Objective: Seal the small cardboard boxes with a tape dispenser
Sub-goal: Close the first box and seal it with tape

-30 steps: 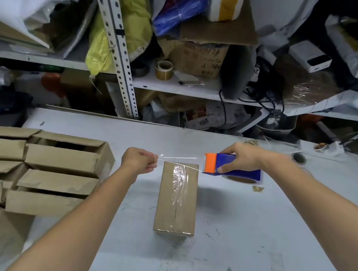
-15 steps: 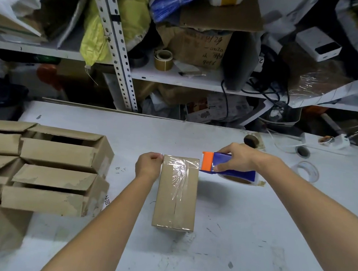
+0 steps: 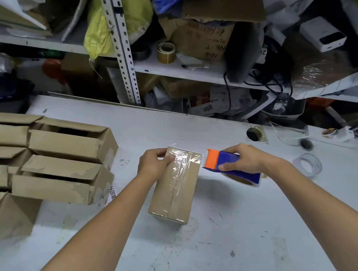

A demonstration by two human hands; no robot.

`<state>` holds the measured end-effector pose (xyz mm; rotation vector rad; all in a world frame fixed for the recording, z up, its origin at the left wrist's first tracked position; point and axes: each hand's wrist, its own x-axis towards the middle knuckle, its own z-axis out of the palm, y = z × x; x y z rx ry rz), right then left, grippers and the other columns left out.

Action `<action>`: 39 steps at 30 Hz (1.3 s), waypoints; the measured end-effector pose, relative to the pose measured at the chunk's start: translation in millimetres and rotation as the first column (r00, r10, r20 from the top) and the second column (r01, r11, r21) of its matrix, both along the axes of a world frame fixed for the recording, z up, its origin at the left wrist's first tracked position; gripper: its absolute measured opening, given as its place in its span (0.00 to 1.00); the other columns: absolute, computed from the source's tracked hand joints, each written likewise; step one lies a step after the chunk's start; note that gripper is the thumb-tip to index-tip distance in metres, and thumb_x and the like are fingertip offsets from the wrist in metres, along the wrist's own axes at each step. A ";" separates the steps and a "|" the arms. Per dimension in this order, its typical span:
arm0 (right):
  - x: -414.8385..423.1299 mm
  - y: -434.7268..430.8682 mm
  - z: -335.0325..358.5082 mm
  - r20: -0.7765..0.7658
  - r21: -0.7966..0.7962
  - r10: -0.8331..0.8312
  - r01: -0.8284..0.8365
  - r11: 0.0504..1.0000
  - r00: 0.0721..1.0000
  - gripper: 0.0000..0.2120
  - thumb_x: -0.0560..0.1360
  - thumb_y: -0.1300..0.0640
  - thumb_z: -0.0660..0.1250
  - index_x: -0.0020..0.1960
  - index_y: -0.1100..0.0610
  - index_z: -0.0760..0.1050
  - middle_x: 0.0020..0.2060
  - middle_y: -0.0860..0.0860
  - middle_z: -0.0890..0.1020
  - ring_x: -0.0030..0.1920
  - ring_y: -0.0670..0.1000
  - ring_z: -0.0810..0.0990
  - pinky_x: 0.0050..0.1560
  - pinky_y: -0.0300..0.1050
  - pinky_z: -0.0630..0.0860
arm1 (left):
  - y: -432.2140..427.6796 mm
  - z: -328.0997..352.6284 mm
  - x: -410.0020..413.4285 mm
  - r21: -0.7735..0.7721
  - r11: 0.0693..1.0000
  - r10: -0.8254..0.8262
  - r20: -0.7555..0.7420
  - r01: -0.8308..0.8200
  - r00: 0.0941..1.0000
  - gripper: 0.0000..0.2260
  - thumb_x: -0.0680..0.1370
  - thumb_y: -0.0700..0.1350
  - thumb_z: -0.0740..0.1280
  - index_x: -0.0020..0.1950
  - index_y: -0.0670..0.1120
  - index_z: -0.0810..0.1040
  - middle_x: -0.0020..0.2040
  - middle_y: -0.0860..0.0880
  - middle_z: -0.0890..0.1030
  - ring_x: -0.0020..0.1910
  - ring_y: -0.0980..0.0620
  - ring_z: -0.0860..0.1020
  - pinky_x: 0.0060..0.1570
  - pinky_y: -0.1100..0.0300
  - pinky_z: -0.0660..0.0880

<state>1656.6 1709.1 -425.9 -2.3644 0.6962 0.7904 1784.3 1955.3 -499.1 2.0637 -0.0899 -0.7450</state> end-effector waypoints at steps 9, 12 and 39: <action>-26.6 -28.3 10.1 -0.025 -0.001 -0.050 0.050 0.999 0.998 0.29 0.69 0.35 0.73 0.67 0.42 0.73 0.52 0.44 0.80 0.48 0.47 0.80 0.44 0.42 0.77 | 2.1 -2.4 7.5 -0.004 1.000 -0.028 -0.028 0.028 0.999 0.16 0.74 0.51 0.74 0.61 0.51 0.83 0.54 0.56 0.83 0.54 0.53 0.80 0.57 0.57 0.76; -25.6 -21.4 2.7 -0.024 -0.069 -0.017 0.015 0.997 1.000 0.31 0.70 0.34 0.72 0.68 0.44 0.73 0.54 0.45 0.79 0.49 0.49 0.79 0.46 0.44 0.77 | 1.1 -4.8 3.8 0.011 0.999 -0.038 -0.002 0.038 0.999 0.16 0.75 0.52 0.73 0.62 0.52 0.82 0.55 0.56 0.83 0.55 0.53 0.80 0.59 0.54 0.76; -33.0 72.1 -106.9 0.110 -0.410 -0.056 0.097 0.907 0.992 0.24 0.80 0.44 0.62 0.72 0.51 0.62 0.50 0.55 0.81 0.48 0.58 0.81 0.41 0.49 0.76 | 6.3 -0.3 -14.6 0.001 1.000 -0.019 -0.010 0.019 1.000 0.16 0.76 0.53 0.71 0.64 0.55 0.79 0.53 0.52 0.84 0.51 0.52 0.82 0.57 0.51 0.78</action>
